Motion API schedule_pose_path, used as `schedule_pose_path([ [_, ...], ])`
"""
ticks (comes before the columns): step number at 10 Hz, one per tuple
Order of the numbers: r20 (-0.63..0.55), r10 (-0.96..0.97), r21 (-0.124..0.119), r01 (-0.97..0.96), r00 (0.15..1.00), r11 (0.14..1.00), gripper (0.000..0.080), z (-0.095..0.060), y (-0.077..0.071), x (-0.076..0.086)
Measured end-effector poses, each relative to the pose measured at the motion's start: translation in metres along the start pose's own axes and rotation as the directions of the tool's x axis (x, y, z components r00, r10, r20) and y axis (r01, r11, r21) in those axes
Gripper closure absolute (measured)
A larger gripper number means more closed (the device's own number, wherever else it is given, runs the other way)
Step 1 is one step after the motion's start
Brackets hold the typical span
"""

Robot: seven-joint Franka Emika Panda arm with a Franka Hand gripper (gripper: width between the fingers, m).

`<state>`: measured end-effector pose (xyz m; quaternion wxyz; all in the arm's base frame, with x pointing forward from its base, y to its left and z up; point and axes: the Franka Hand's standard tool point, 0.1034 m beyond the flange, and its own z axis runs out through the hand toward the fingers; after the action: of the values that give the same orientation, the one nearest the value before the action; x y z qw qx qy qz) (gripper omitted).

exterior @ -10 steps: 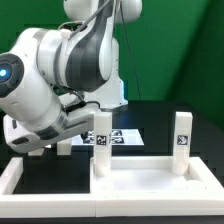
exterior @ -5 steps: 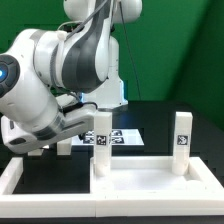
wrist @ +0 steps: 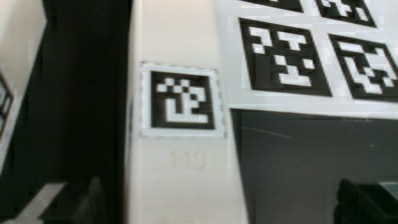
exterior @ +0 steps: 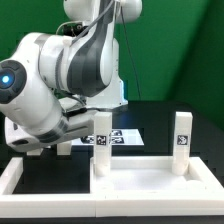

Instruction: Assemble desk

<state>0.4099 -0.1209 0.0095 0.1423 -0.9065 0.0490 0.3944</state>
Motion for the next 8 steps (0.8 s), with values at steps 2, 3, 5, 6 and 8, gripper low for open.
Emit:
schedule_pose_path([
  [2, 0.003, 0.095, 0.001, -0.095, 0.995, 0.995, 0.015, 0.0026, 0.004, 0.0002],
  [3, 0.003, 0.111, 0.004, -0.111, 0.994, 0.994, 0.015, 0.0026, 0.0068, -0.0001],
  [5, 0.003, 0.111, 0.006, -0.111, 0.994, 0.994, 0.015, 0.0026, 0.0075, -0.0002],
  [6, 0.003, 0.112, 0.006, -0.112, 0.994, 0.994, 0.0203, 0.0027, 0.0076, -0.0003],
  [8, 0.003, 0.112, 0.006, -0.112, 0.994, 0.994, 0.0484, 0.0027, 0.0077, -0.0003],
])
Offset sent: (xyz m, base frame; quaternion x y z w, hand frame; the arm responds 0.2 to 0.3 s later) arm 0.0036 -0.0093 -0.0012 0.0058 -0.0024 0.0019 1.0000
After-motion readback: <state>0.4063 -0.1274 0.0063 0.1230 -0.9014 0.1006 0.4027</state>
